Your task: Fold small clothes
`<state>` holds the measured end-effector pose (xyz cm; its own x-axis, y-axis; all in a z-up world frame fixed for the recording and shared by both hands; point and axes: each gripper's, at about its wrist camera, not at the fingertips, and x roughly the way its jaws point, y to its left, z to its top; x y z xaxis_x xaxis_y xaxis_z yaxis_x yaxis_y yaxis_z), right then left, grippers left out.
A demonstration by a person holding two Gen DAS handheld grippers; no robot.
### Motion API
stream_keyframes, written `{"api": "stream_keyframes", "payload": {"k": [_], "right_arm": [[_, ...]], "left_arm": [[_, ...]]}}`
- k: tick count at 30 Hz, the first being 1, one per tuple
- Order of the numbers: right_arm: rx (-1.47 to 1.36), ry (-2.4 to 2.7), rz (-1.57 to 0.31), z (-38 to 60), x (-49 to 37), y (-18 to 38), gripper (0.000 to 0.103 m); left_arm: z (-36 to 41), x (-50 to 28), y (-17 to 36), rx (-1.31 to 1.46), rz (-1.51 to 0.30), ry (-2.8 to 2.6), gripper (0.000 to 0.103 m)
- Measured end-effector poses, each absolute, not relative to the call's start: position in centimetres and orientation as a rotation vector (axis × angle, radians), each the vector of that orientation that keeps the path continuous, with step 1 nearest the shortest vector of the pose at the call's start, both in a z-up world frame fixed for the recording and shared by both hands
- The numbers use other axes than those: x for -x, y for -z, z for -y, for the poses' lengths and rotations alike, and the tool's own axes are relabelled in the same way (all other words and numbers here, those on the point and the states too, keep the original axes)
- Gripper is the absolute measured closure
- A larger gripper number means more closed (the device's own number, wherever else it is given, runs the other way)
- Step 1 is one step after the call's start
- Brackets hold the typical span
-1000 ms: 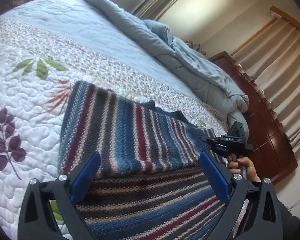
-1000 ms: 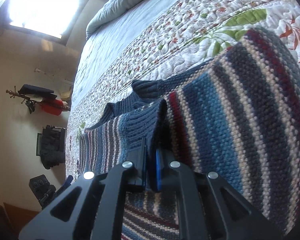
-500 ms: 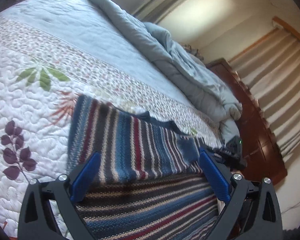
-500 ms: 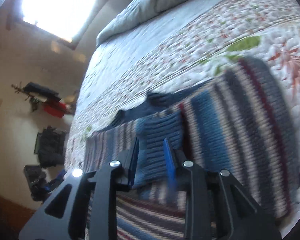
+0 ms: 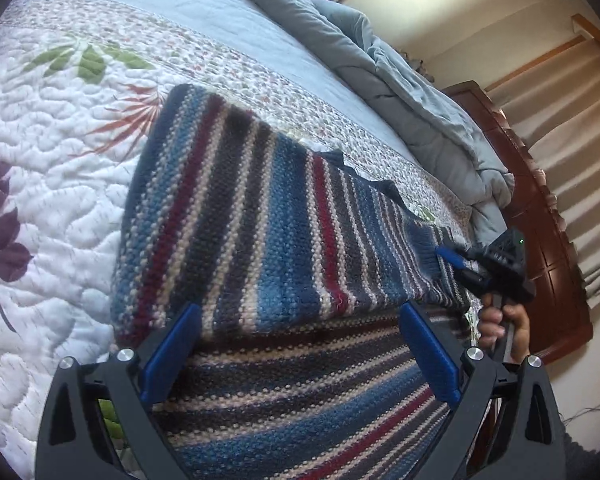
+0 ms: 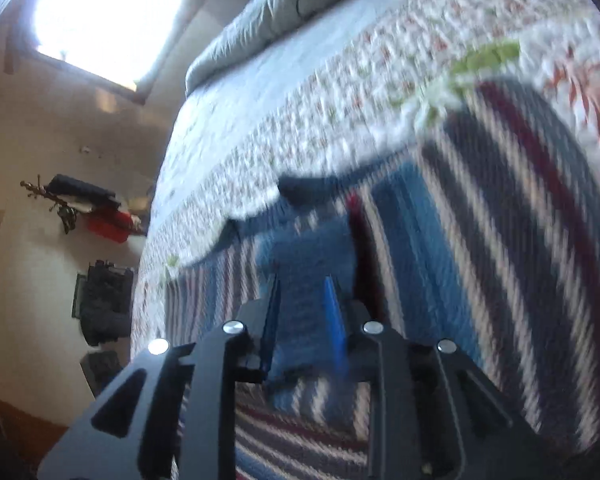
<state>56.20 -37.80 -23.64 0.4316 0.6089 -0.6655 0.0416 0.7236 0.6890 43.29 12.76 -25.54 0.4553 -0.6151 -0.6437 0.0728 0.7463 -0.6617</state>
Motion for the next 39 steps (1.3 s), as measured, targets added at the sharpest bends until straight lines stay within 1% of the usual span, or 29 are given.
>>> {"api": "stream_keyframes", "payload": {"k": [3,5,6,7,8,9,10,11,12,14,16,17,20,22,25,28,33,36,39], "right_arm": [[-0.710,-0.398,-1.078,36.9,-58.2,23.8,0.079],[-0.738,-0.373,-1.120,36.6,-58.8,25.5,0.079],[-0.742,-0.359,-1.150,36.6,-58.9,26.6,0.082],[-0.736,-0.352,-1.162,36.4,-58.8,27.2,0.088],[-0.729,-0.350,-1.164,36.6,-58.7,27.4,0.092],[-0.730,-0.343,-1.158,37.0,-58.3,27.3,0.092],[-0.735,-0.332,-1.145,37.5,-57.6,26.8,0.084],[-0.726,-0.328,-1.122,37.8,-56.6,25.8,0.073],[-0.702,-0.338,-1.098,38.0,-55.2,24.7,0.070],[-0.631,-0.357,-1.053,38.2,-51.2,22.2,0.055],[-0.576,-0.364,-1.036,38.0,-46.8,20.8,0.049],[-0.564,-0.370,-1.037,38.2,-43.8,20.4,0.044],[-0.575,-0.391,-1.099,38.6,-35.5,20.7,0.039],[-0.609,-0.410,-1.164,38.6,-30.2,21.4,0.039],[-0.596,-0.413,-1.214,38.2,-23.9,21.3,0.039],[-0.605,-0.419,-1.240,38.6,-19.4,20.5,0.036],[-0.648,-0.300,-1.268,42.6,-15.7,20.7,0.034],[-0.721,-0.238,-1.293,44.4,-14.4,21.6,0.035],[-0.779,-0.243,-1.319,44.4,-13.8,22.9,0.035]], "left_arm": [[-12.8,-43.5,25.8,0.627,-1.015,0.453,0.004],[-12.9,-43.5,25.8,0.631,-1.013,0.455,0.004],[-13.0,-43.5,25.9,0.630,-1.012,0.457,0.004],[-12.9,-43.4,25.9,0.628,-1.010,0.458,0.004],[-13.0,-43.4,25.8,0.624,-1.006,0.457,0.004],[-12.9,-43.3,25.8,0.619,-1.006,0.453,0.004],[-12.9,-42.9,25.5,0.609,-1.008,0.443,0.004],[-12.8,-42.4,25.1,0.601,-1.014,0.425,0.004],[-12.7,-41.8,24.6,0.604,-1.017,0.417,0.004],[-12.4,-39.7,22.9,0.612,-1.001,0.424,0.004],[-12.3,-36.8,21.5,0.611,-0.985,0.414,0.004],[-12.2,-34.6,20.9,0.618,-0.987,0.418,0.004],[-12.3,-28.4,20.3,0.626,-1.039,0.399,0.004],[-12.2,-25.2,20.5,0.655,-1.082,0.402,0.004],[-12.1,-18.8,20.7,0.658,-1.145,0.399,0.004],[-11.9,-14.8,20.2,0.619,-1.159,0.362,0.004],[-12.2,-10.4,22.0,0.685,-1.229,0.314,0.004],[-12.0,-9.4,23.0,0.734,-1.264,0.298,0.004],[-12.2,-9.0,24.5,0.859,-1.296,0.323,0.004]]}}
